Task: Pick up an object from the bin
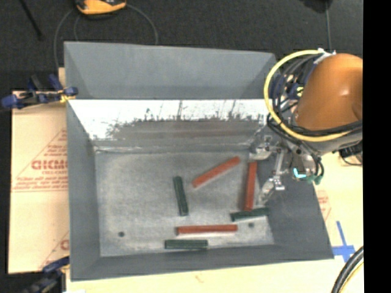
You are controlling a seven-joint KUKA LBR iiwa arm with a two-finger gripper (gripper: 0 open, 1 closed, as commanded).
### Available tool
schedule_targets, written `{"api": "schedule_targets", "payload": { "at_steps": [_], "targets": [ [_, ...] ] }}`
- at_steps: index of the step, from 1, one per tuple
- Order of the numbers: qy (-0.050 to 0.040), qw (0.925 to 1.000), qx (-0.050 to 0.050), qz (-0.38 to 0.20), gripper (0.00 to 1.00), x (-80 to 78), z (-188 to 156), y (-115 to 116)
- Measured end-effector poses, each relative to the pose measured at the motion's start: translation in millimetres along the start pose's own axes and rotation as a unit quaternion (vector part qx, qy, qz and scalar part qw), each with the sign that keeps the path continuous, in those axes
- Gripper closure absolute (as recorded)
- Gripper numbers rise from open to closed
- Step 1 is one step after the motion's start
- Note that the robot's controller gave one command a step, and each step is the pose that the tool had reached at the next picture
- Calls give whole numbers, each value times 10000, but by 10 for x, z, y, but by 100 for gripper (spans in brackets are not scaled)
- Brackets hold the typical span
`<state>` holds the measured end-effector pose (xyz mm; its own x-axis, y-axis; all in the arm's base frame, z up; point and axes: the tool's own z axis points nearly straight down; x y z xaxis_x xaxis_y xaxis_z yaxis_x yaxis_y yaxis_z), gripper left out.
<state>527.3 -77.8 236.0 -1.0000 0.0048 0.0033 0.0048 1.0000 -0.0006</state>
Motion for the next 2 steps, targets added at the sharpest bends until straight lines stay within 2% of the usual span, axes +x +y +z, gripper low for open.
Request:
{"api": "schedule_targets", "payload": {
  "at_steps": [1,2],
  "targets": [
    [-37,10000,6,-13,0,-15,-37,3],
    [-58,9993,9,-371,0,98,493,-9]
  ]
}}
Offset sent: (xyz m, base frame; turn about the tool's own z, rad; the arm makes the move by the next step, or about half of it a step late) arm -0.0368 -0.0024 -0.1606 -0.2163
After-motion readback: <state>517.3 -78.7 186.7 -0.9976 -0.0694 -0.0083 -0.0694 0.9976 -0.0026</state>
